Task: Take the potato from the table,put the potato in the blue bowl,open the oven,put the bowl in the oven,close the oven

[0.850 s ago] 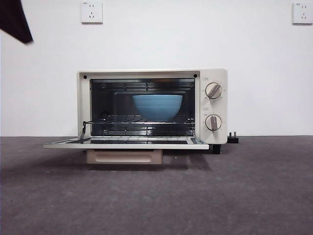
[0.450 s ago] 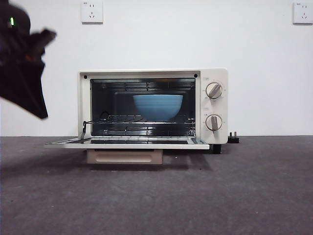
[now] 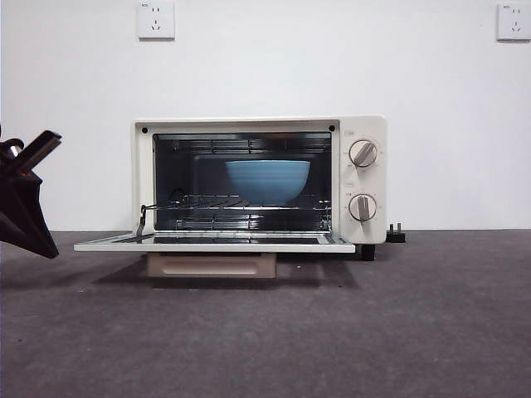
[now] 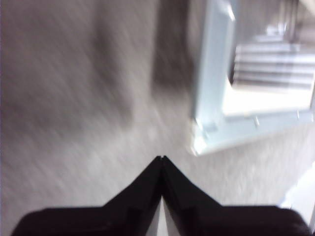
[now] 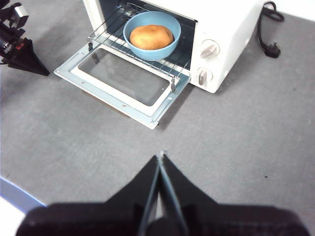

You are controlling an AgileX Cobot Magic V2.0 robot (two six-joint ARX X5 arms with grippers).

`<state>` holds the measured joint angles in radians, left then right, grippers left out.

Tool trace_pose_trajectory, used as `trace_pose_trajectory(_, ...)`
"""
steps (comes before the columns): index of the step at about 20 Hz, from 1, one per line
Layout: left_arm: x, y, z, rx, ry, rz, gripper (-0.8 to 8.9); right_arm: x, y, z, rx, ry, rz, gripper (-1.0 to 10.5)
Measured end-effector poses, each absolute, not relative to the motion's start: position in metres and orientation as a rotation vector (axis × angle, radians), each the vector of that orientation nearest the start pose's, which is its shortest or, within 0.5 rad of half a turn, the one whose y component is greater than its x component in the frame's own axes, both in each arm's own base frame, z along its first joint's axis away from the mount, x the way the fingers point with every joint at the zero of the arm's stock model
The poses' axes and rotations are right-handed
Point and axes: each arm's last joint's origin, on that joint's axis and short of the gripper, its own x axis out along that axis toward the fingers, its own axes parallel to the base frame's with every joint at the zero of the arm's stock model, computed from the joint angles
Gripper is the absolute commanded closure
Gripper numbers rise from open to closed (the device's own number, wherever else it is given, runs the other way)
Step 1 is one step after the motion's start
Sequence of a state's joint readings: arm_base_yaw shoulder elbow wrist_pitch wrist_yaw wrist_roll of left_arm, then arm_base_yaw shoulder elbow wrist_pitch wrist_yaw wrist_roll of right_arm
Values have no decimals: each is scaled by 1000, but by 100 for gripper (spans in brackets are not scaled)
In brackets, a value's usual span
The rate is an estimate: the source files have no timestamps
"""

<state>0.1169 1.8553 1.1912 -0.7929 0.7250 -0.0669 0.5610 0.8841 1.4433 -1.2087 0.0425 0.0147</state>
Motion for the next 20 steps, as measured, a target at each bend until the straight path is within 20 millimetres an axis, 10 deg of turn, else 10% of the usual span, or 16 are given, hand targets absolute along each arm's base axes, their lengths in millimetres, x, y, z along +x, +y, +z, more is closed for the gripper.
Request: trace_pose_trajectory(20, 349, -3, 143, -777, 1392, -484, 821, 91, 56, 430, -107, 652, 467, 955)
